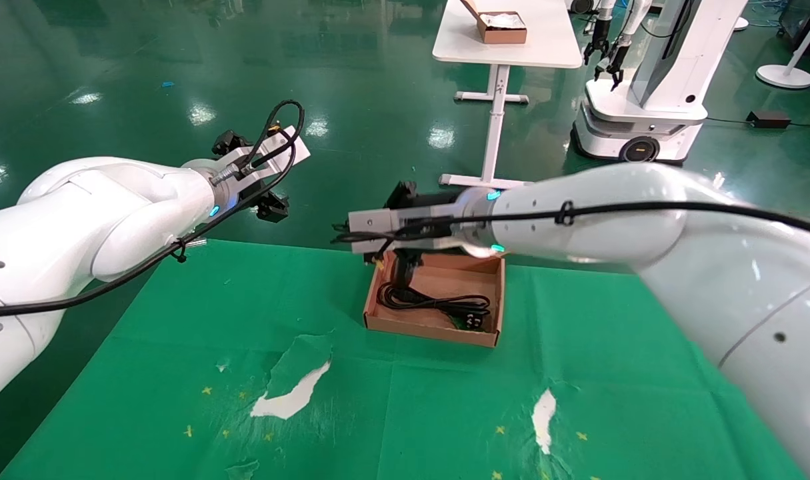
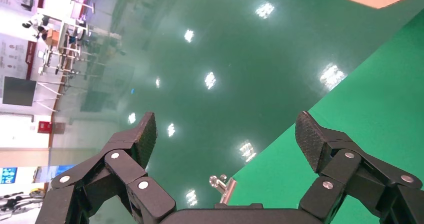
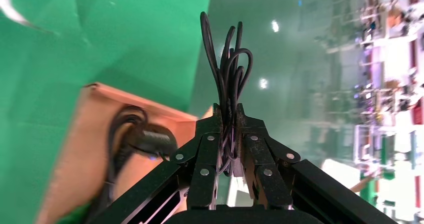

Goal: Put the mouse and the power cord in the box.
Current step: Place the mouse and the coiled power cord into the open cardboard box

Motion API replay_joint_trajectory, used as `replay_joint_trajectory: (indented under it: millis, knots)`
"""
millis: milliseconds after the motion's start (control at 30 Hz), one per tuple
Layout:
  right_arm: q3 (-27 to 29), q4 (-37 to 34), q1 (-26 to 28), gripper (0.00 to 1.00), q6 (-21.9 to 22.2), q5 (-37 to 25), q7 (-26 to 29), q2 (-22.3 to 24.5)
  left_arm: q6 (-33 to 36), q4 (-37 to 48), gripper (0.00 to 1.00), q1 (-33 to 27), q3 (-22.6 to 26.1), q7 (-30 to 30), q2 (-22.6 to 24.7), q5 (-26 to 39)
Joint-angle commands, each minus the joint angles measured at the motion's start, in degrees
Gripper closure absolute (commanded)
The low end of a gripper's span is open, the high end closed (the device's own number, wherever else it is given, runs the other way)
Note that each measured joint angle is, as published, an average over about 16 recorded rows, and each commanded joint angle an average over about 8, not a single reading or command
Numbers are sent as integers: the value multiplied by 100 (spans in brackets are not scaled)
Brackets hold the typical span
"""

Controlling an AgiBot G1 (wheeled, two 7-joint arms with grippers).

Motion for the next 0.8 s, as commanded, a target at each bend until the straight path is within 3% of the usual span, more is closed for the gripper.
replay_joint_trajectory:
  millis: [33,133,167,400,433,800]
  knots:
    - [-179,0,-65,100,107,191,109,4,-6,9,0,-3,6,21,1,-26]
    - [-438,-148,-115,100,194,258,218,10,-12,19,0,-6,16,42,2,-55]
    - [-518,-204,-128,95,223,268,254,11,-14,22,0,-7,19,48,3,-64]
    - [-855,-467,-191,7,391,329,440,0,-22,42,0,-11,30,71,1,-107]
    - [-871,-478,-196,0,404,336,446,-3,-23,43,0,-11,30,72,0,-109]
    - [-846,-461,-193,0,397,327,435,2,-25,42,0,-12,31,74,0,-111]
